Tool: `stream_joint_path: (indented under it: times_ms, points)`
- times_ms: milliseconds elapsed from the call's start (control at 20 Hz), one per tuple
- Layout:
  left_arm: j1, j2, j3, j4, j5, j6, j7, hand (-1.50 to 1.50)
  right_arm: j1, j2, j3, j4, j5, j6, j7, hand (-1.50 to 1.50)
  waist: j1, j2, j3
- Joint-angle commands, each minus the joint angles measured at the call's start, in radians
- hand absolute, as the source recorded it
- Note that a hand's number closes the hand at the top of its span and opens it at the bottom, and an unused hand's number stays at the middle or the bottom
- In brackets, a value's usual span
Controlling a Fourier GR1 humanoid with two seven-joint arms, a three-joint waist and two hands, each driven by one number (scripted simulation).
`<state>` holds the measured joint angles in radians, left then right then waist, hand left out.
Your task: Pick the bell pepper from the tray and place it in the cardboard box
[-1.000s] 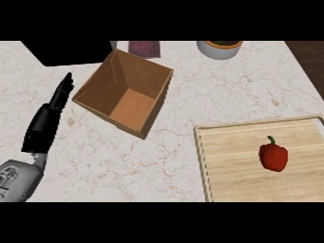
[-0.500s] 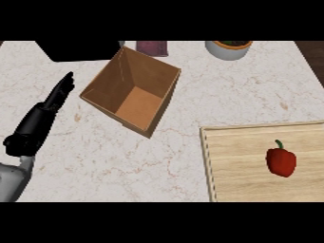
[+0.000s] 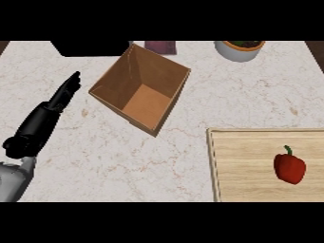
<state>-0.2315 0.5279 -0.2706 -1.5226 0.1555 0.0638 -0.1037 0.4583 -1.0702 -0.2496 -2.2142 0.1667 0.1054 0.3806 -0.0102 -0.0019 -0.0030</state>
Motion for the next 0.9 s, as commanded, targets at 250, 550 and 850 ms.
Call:
stream_joint_path:
  times_ms: [250,550,850]
  points:
    - [-0.051,-0.027,0.008,0.029,-0.017,-0.044,0.009,0.00,-0.182,-0.110,0.215,-0.162,-0.008,0.184,0.479,-1.50,0.042,0.011,0.000]
    - [-0.085,-0.103,-0.019,0.058,-0.079,-0.011,0.016,0.00,-0.375,-0.013,0.466,-0.085,0.033,0.205,0.672,-1.50,0.045,0.013,0.001]
    - [-0.052,-0.075,0.044,0.020,-0.047,-0.067,0.031,0.00,-0.482,0.129,0.627,-0.018,0.133,0.222,0.751,-1.50,0.027,0.005,0.002]
